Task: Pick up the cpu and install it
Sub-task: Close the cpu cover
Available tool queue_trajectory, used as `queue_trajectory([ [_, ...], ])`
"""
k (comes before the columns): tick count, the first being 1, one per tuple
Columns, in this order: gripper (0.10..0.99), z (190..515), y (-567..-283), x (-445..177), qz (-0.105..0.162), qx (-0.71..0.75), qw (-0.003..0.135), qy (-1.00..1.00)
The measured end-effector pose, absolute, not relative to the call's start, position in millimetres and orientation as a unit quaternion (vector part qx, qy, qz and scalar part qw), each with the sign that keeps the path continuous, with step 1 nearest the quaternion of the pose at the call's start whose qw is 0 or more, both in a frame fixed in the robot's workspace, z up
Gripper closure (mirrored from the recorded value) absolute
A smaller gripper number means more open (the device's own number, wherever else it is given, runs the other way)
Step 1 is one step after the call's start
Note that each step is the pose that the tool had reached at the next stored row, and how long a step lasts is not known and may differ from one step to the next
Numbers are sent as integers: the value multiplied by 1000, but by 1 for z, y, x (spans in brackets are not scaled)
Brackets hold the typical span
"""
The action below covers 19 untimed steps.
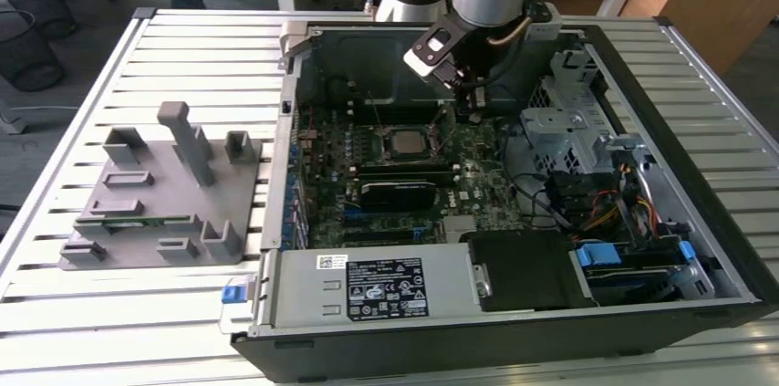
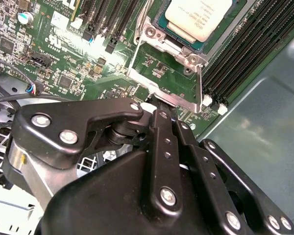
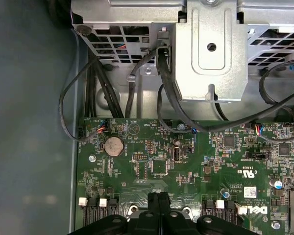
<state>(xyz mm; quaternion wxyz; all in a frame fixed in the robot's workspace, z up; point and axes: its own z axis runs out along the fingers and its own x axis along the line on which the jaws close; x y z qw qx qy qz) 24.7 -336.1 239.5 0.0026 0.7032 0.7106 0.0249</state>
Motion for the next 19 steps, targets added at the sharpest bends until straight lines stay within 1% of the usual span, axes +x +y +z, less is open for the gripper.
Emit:
queue_trajectory([
  [19, 980, 243, -336, 12, 25, 703, 2, 711],
])
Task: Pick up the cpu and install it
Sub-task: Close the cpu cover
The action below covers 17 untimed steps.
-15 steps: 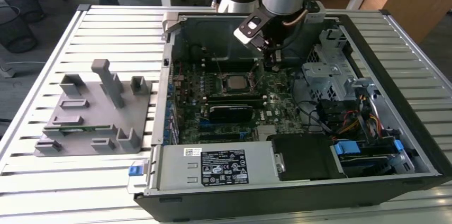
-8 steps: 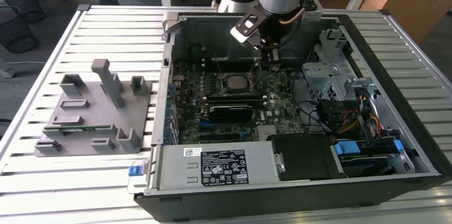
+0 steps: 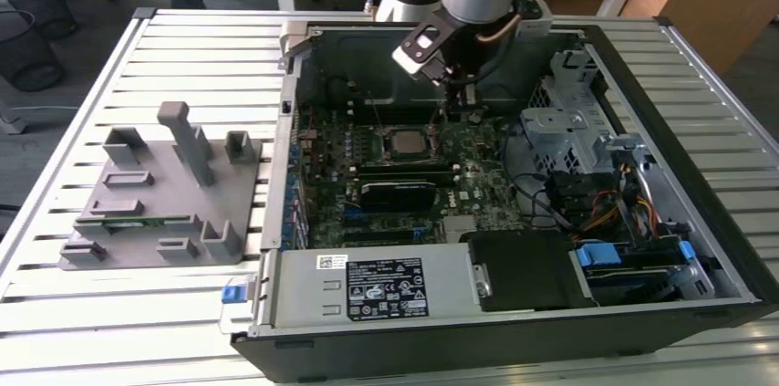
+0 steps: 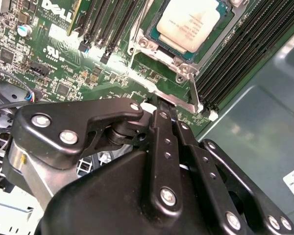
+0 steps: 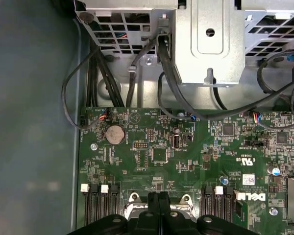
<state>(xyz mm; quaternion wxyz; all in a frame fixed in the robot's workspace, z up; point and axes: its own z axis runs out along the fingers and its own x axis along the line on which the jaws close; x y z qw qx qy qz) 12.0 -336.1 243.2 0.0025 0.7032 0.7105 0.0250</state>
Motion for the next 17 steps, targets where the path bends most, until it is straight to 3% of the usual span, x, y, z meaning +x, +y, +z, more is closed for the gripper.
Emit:
queue_trajectory([
  [17, 980, 242, -336, 4, 25, 703, 2, 711],
])
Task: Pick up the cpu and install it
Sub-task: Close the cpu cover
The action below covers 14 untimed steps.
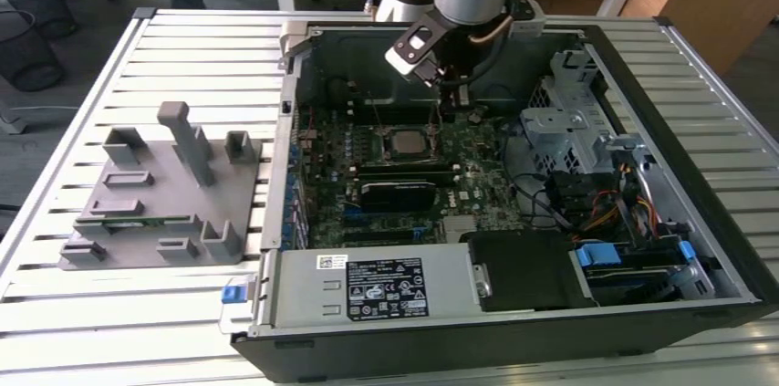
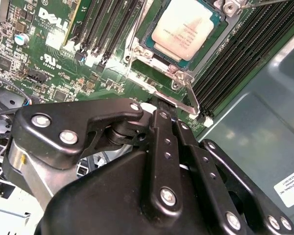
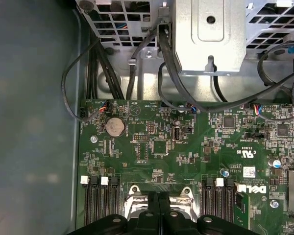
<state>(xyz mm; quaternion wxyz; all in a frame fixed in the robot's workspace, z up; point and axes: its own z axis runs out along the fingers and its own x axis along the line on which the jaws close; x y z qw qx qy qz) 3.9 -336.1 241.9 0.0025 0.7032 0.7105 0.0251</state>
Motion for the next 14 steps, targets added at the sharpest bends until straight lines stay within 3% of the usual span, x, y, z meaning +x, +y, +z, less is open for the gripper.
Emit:
queue_trajectory([
  [14, 980, 241, -336, 0, 25, 703, 2, 711],
])
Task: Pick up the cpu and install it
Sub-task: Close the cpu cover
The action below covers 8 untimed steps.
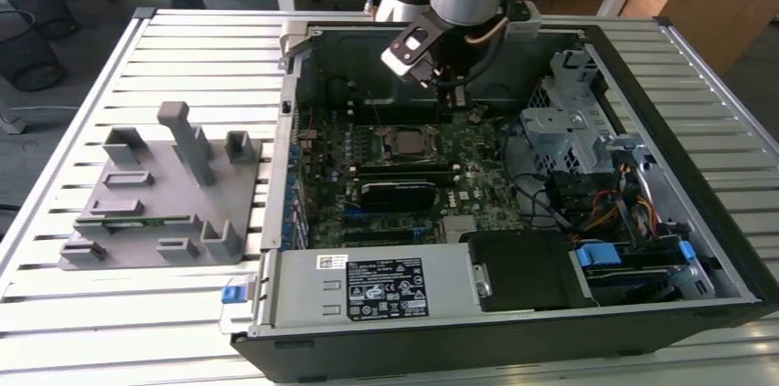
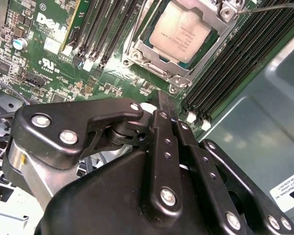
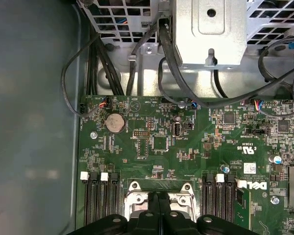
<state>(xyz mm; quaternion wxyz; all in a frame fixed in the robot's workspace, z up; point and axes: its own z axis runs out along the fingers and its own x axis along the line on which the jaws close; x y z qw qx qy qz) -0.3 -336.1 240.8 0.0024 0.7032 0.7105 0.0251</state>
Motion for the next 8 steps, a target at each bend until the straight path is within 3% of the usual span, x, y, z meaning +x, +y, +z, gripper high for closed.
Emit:
queue_trajectory([
  [8, 980, 240, -336, -2, 25, 703, 2, 711],
])
